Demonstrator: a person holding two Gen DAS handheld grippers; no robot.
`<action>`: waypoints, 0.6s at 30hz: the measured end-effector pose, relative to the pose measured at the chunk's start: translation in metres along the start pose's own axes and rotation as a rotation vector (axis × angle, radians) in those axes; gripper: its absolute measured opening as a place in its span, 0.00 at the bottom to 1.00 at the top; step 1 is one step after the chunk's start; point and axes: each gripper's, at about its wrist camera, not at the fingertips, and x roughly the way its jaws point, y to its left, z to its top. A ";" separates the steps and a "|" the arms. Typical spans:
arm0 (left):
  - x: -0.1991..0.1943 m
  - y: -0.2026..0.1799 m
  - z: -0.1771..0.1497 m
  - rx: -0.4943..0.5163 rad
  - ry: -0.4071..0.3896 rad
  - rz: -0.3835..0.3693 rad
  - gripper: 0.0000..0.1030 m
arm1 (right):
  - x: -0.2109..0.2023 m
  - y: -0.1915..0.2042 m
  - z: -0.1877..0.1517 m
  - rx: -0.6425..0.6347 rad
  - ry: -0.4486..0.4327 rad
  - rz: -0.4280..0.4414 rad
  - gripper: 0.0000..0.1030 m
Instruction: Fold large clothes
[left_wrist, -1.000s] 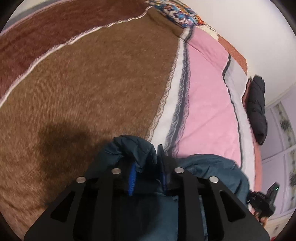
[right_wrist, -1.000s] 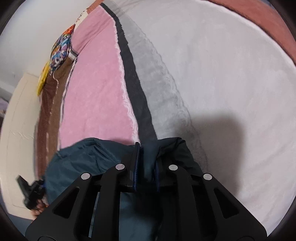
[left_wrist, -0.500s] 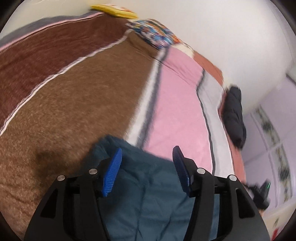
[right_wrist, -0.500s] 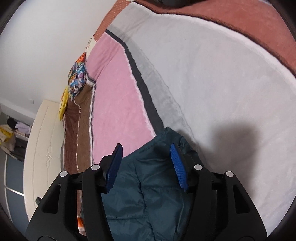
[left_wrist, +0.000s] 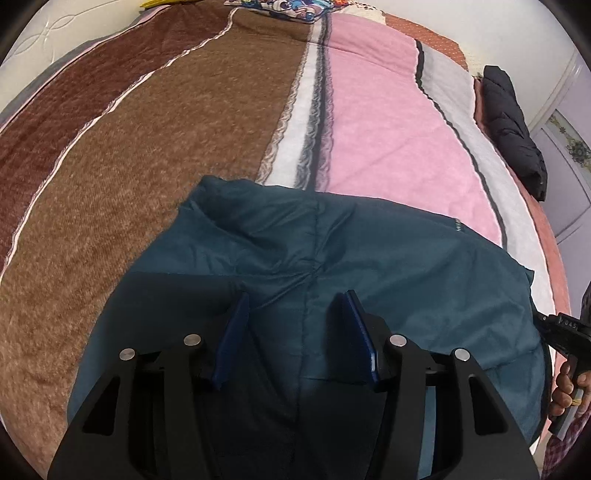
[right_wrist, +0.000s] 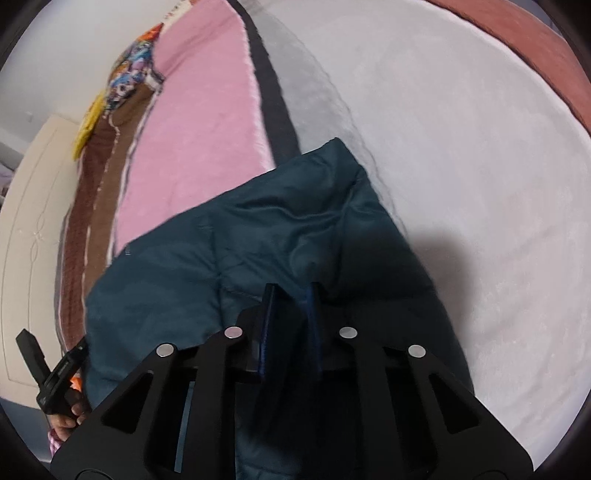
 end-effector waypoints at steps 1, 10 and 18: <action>0.003 0.002 0.000 -0.007 0.002 0.003 0.52 | 0.002 -0.002 0.001 0.007 0.004 -0.004 0.14; -0.041 0.013 -0.007 -0.095 -0.054 -0.106 0.52 | -0.033 0.014 -0.010 -0.036 -0.059 -0.027 0.18; -0.118 0.037 -0.075 -0.117 -0.100 -0.158 0.56 | -0.096 0.067 -0.083 -0.231 -0.129 0.059 0.18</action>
